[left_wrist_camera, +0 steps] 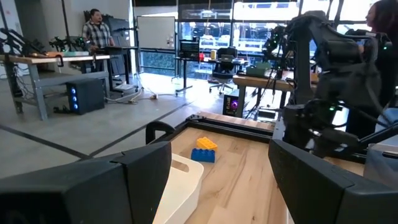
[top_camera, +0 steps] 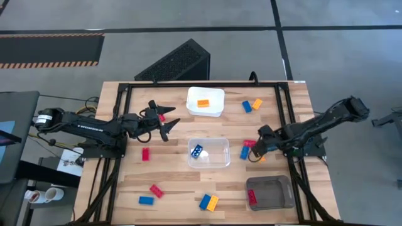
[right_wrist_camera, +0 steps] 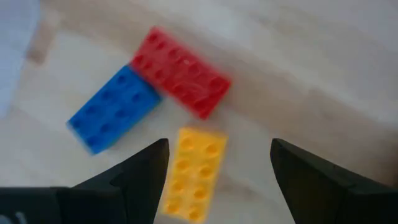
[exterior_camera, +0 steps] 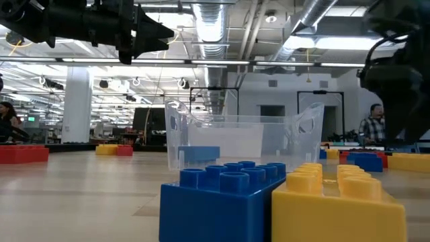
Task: Sort & place blocks by color
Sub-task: Put the yellow game piece into the white bin
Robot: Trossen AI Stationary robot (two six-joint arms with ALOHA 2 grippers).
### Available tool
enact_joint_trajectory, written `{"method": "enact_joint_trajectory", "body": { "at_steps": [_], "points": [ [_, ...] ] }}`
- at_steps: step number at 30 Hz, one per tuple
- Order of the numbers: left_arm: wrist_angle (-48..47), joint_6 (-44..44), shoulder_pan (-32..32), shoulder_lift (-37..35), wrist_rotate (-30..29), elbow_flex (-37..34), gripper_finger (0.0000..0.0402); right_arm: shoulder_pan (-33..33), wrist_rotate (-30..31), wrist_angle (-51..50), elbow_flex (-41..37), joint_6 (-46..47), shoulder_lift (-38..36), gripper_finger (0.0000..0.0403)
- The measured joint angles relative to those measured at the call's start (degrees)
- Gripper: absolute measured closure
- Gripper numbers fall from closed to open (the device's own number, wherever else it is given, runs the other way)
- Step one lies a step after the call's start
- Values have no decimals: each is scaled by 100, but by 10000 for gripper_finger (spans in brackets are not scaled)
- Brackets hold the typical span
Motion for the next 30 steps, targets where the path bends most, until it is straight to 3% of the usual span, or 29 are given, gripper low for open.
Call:
{"method": "enact_joint_trajectory", "body": {
  "at_steps": [9, 21, 25, 30],
  "points": [
    [1, 0, 0, -2, -2, 0, 143, 689, -25, 397, 4, 640, 418, 101],
    [46, 0, 0, -1, -4, 0, 143, 711, -383, 595, 9, 636, 1584, 107],
    [60, 0, 0, -2, -4, 0, 143, 711, -402, 676, 30, 626, 1680, 151],
    [80, 0, 0, -1, -4, 0, 143, 709, -395, 772, 6, 470, 1516, 264]
  ]
}}
